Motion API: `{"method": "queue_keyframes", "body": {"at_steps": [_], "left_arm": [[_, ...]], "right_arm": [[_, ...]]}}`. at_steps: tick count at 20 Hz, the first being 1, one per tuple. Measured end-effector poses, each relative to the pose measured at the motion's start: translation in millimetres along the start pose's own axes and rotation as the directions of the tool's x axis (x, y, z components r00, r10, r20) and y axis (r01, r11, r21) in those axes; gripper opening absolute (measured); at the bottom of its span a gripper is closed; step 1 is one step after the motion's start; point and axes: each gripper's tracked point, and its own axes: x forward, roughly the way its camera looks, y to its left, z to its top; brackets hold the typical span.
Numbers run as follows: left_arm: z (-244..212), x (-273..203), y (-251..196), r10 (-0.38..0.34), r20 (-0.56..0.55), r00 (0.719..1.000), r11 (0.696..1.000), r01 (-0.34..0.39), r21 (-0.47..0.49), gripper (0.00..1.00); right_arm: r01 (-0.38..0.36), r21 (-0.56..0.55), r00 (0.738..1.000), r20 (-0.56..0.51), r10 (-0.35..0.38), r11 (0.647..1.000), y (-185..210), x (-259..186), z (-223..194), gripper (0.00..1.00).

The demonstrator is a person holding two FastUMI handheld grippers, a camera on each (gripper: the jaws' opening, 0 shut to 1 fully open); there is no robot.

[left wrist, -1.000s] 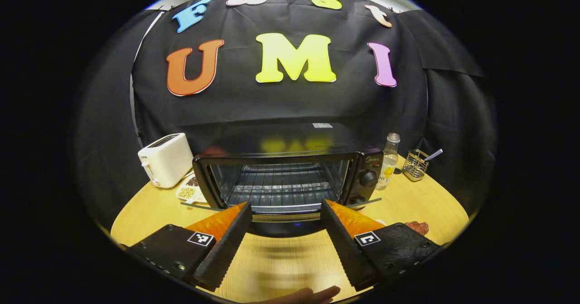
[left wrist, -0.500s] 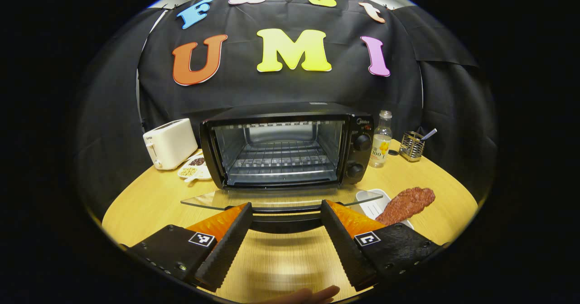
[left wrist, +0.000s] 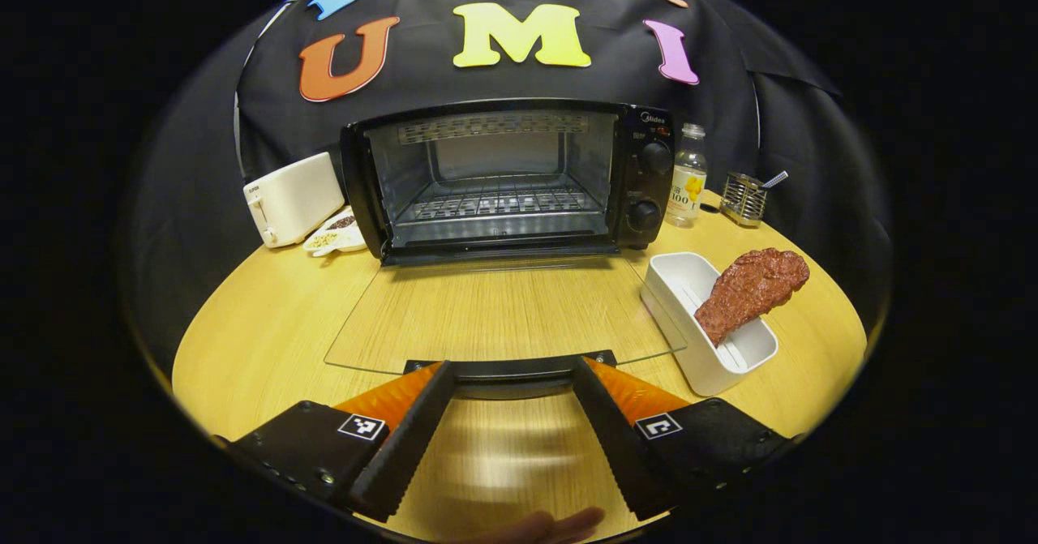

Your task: Open the electric oven with the left hand, put the food in, and close the electric oven.

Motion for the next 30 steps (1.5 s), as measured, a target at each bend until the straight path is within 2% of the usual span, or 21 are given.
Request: {"method": "queue_keyframes", "body": {"at_steps": [3, 4, 5, 6, 7, 8, 13, 14, 15, 17, 18, 21, 23, 24, 25, 26, 28, 29, 30], "left_arm": [[0, -1, -1, 0.0, -0.002, 1.0, 1.0, 0.0, -0.004, 0.96], [3, -3, -1, 0.001, 0.007, 1.0, 1.0, -0.001, -0.008, 0.96], [5, -5, -1, -0.003, 0.014, 1.0, 1.0, 0.003, -0.014, 0.95], [7, -10, 0, 0.002, 0.015, 1.0, 1.0, -0.002, -0.022, 0.95], [12, -16, 2, 0.002, 0.024, 1.0, 1.0, -0.001, -0.029, 0.96], [21, -23, 3, -0.002, 0.049, 0.999, 0.999, 0.003, -0.032, 0.96], [80, -68, 23, 0.034, 0.214, 0.976, 0.999, -0.027, -0.034, 0.96], [93, -76, 27, 0.047, 0.251, 0.967, 0.999, -0.04, -0.031, 0.96], [103, -83, 32, 0.059, 0.281, 0.958, 0.998, -0.054, -0.027, 0.96], [121, -102, 40, 0.08, 0.322, 0.943, 0.997, -0.077, -0.021, 0.96], [131, -111, 41, 0.082, 0.345, 0.935, 0.997, -0.078, -0.027, 0.96], [156, -139, 43, 0.076, 0.411, 0.909, 0.997, -0.074, -0.022, 0.96], [162, -155, 50, 0.1, 0.425, 0.9, 0.995, -0.099, -0.024, 0.96], [163, -162, 52, 0.108, 0.431, 0.896, 0.994, -0.109, -0.022, 0.96], [162, -167, 53, 0.112, 0.425, 0.898, 0.993, -0.114, -0.022, 0.95], [160, -173, 54, 0.116, 0.416, 0.902, 0.993, -0.116, -0.026, 0.96], [158, -188, 54, 0.11, 0.415, 0.903, 0.994, -0.109, -0.027, 0.96], [159, -196, 55, 0.107, 0.424, 0.9, 0.994, -0.107, -0.025, 0.96], [158, -202, 56, 0.106, 0.432, 0.896, 0.994, -0.104, -0.027, 0.96]], "right_arm": [[-0.009, -0.007, 1.0, 0.0, 0.009, 1.0, 4, -3, 1, 1.0], [-0.013, -0.01, 1.0, 0.0, 0.013, 1.0, 4, -2, 2, 0.96], [-0.019, -0.011, 1.0, -0.006, 0.019, 1.0, 5, 2, 0, 1.0], [-0.029, -0.015, 0.999, -0.026, 0.029, 0.999, 7, 7, -3, 1.0], [-0.048, -0.019, 0.998, -0.047, 0.047, 0.999, 9, 13, -9, 0.96], [-0.072, -0.023, 0.995, -0.073, 0.07, 0.997, 13, 21, -14, 1.0], [-0.138, 0.012, 0.954, -0.266, 0.136, 0.99, 15, 72, -64, 1.0], [-0.135, 0.034, 0.937, -0.322, 0.138, 0.99, 13, 83, -80, 0.96], [-0.158, 0.065, 0.915, -0.365, 0.171, 0.985, 18, 91, -94, 1.0], [-0.192, 0.146, 0.86, -0.451, 0.238, 0.97, 24, 109, -120, 0.96], [-0.203, 0.202, 0.827, -0.489, 0.278, 0.958, 27, 114, -132, 1.0], [-0.191, 0.346, 0.717, -0.59, 0.371, 0.919, 35, 123, -170, 0.99], [-0.177, 0.401, 0.668, -0.622, 0.409, 0.899, 38, 132, -191, 0.99], [-0.172, 0.437, 0.64, -0.632, 0.437, 0.883, 42, 134, -200, 0.92], [-0.165, 0.483, 0.613, -0.633, 0.473, 0.86, 47, 134, -207, 0.96], [-0.16, 0.527, 0.583, -0.632, 0.511, 0.835, 52, 135, -213, 0.94], [-0.147, 0.584, 0.538, -0.63, 0.56, 0.799, 59, 137, -226, 0.83], [-0.143, 0.61, 0.523, -0.622, 0.582, 0.78, 61, 136, -230, 0.65], [-0.12, 0.626, 0.507, -0.629, 0.59, 0.77, 60, 137, -233, 0.52]]}}
